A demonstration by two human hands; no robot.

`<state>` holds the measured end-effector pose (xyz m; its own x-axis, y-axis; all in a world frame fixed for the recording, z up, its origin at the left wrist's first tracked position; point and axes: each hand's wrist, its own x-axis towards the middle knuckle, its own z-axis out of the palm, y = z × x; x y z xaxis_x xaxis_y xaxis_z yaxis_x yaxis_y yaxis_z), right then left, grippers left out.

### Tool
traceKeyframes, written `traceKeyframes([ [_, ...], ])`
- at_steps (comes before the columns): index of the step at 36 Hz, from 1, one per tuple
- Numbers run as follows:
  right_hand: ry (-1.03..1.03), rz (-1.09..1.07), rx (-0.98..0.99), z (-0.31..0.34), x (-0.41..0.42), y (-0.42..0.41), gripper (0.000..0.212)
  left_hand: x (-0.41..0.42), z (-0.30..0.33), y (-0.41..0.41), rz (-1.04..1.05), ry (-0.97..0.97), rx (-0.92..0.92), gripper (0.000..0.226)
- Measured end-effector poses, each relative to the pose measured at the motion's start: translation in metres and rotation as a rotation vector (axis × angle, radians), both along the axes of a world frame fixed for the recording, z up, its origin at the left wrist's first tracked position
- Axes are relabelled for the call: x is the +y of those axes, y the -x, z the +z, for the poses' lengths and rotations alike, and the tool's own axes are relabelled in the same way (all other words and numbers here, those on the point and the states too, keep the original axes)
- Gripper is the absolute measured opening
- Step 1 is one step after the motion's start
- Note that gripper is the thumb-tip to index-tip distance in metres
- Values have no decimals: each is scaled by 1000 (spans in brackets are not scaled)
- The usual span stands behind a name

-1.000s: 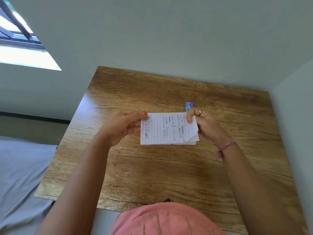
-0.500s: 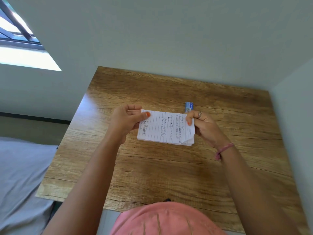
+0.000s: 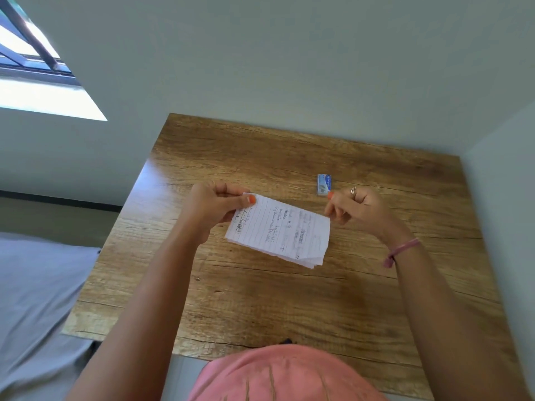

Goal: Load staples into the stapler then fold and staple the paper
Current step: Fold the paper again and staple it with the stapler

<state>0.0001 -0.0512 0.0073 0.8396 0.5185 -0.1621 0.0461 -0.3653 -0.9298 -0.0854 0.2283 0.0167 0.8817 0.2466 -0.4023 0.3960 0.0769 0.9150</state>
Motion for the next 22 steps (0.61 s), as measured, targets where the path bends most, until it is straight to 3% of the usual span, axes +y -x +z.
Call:
traceKeyframes([
  [3,46,-26,-87,7,12,-8,53,-5,1,-1,-53,-22,-10,17],
  [6,97,138,26,17,32,-10,33,-11,2,-3,-111,-44,-21,18],
  [10,194,323,144,21,56,-6,44,-17,4,-5,-161,-52,-25,18],
  [12,209,368,184,21,61,-6,40,-19,5,-6,-176,-40,-33,15],
  [14,194,372,225,20,64,-7,30,-19,6,-6,-187,-29,-38,12],
  [19,142,315,238,13,69,-8,27,-19,5,-7,-172,-14,-24,32],
  [22,127,289,263,11,68,-7,23,-22,2,-7,-135,-2,-13,27],
])
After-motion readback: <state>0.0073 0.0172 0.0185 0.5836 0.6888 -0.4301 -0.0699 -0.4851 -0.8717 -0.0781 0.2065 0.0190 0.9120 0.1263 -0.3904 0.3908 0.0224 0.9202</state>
